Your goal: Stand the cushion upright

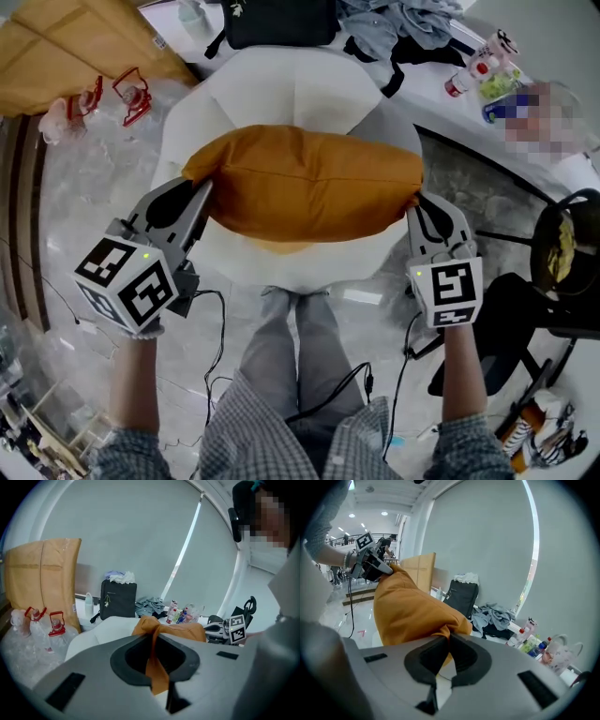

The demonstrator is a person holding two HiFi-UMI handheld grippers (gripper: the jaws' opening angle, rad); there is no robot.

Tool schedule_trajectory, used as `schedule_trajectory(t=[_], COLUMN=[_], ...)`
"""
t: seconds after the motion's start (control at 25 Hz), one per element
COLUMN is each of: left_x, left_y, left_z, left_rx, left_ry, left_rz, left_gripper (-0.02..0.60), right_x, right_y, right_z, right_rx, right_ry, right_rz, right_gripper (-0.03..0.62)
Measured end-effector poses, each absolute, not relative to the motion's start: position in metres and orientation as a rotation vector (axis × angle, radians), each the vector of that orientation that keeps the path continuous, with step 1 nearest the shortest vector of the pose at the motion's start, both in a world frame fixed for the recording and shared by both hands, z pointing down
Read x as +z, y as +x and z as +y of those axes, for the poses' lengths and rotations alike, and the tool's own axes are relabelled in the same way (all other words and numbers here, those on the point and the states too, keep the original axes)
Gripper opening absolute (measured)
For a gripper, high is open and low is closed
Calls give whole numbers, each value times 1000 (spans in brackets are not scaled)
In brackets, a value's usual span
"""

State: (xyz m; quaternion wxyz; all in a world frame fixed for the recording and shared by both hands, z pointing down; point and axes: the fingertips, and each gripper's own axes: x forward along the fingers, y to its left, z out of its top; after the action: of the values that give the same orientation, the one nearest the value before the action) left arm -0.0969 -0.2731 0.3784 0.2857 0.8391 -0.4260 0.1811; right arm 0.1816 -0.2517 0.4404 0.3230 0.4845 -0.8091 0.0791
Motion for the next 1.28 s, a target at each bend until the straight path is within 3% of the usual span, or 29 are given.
schedule_trajectory(t=[0.44, 0.64, 1.28], left_x=[456, 474, 516], left_y=[-118, -134, -136], left_z=[-268, -299, -409], left_rx=[558, 482, 634], left_ry=[2134, 2087, 2177], left_rz=[-1118, -1152, -1177], left_gripper=[34, 34, 35], right_x=[494, 504, 547], right_y=[172, 159, 154], right_z=[-255, -284, -400], right_rx=[300, 288, 62], right_ry=[1254, 1294, 1285], right_rz=[-2068, -2090, -2020], right_gripper=[18, 17, 18])
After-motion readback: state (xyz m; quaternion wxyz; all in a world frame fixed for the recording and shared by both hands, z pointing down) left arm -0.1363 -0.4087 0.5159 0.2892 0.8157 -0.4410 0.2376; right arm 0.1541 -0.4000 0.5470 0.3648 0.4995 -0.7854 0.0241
